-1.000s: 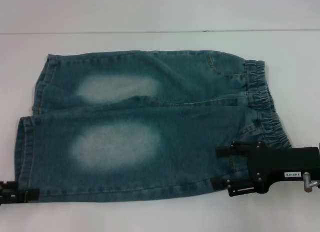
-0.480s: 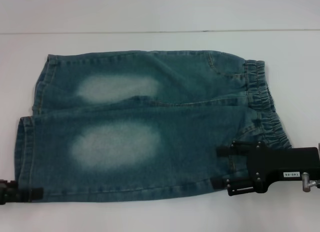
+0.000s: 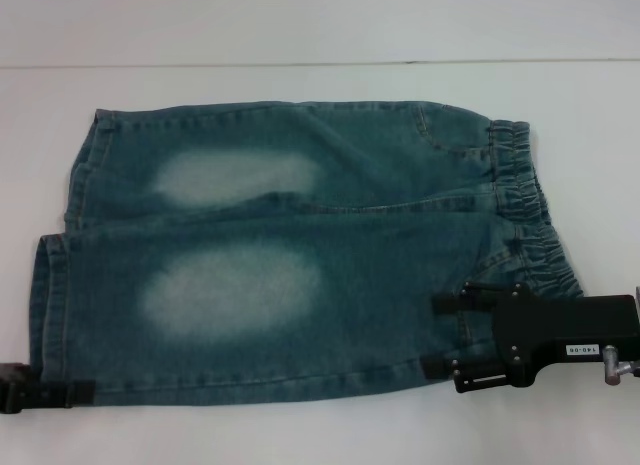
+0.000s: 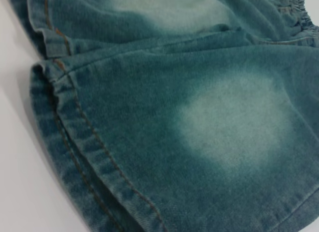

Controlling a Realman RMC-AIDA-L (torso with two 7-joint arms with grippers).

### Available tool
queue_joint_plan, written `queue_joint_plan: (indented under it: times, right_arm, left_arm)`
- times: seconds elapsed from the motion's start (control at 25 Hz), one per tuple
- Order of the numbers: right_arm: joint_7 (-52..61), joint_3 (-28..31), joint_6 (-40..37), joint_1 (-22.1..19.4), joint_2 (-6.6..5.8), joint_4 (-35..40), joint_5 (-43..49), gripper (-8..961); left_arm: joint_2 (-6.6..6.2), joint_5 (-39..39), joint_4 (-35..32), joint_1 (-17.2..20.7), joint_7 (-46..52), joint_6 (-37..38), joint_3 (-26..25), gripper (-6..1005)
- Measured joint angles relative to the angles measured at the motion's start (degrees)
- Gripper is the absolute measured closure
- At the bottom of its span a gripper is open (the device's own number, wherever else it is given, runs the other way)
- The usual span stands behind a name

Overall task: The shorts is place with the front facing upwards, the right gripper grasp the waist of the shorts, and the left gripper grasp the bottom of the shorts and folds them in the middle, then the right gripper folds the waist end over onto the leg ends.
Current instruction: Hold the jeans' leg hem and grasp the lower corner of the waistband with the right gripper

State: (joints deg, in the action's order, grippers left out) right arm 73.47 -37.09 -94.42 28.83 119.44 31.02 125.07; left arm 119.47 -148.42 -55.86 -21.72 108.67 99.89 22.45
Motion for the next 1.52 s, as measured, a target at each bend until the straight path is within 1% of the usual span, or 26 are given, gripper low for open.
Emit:
queue_joint_plan:
  times: [0.44, 0.64, 0.76, 0.84, 0.96, 1.04, 1.12, 1.24, 1.36, 1.44, 1.52]
  right_arm:
    - [0.0, 0.55, 0.04, 0.0, 0.0, -0.56, 0.0, 9]
    - [0.07, 2.11, -0.25, 0.0, -0.1, -0.61, 0.0, 9]
    - [0.96, 3.18, -0.49, 0.0, -0.29, -0.58, -0.02, 9]
    - [3.6, 3.9, -1.11, 0.23, -0.53, 0.1, -0.37, 9]
    - [11.41, 4.47, -2.85, 1.03, -1.54, 3.18, -1.7, 9]
    - [18.6, 4.3, -4.45, 1.77, -2.59, 6.76, -2.36, 9]
    - [23.3, 3.46, -7.51, 2.53, -3.73, 9.44, -2.32, 8]
    - [27.2, 2.33, -13.95, 3.72, -6.0, 12.31, -1.17, 8]
    - [29.15, 1.51, -17.05, 4.29, -7.72, 15.58, 1.8, 8]
    - [29.1, 0.32, -18.47, 4.78, -8.33, 18.47, 5.32, 8]
    - [29.26, -0.32, -19.04, 5.45, -8.37, 21.6, 9.88, 8]
  left_arm:
    - [0.08, 0.36, 0.32, 0.14, -1.98, -0.59, 0.14, 280]
    - [0.06, 0.39, 0.38, -0.08, -2.25, -0.59, 0.09, 518]
    - [0.06, 0.42, 0.4, -0.19, -2.2, -0.59, -0.12, 758]
    - [0.05, 0.52, 0.41, -0.26, -2.08, -0.8, -0.39, 842]
    - [0.05, 1.27, 0.42, -0.39, -1.89, -1.78, -0.91, 967]
    - [0.05, 2.07, 0.47, -0.42, -1.82, -2.34, -1.19, 968]
    - [-0.02, 3.38, 0.5, -0.39, -1.87, -2.62, -1.92, 969]
    - [-0.42, 5.46, 1.28, -0.21, -2.65, -2.84, -3.85, 970]
    - [-0.67, 7.27, 2.42, -0.09, -4.21, -3.38, -4.65, 970]
    - [-0.65, 8.37, 2.71, -0.08, -5.11, -4.54, -4.86, 970]
    - [-0.59, 9.88, 3.5, -0.28, -5.78, -5.6, -4.85, 970]
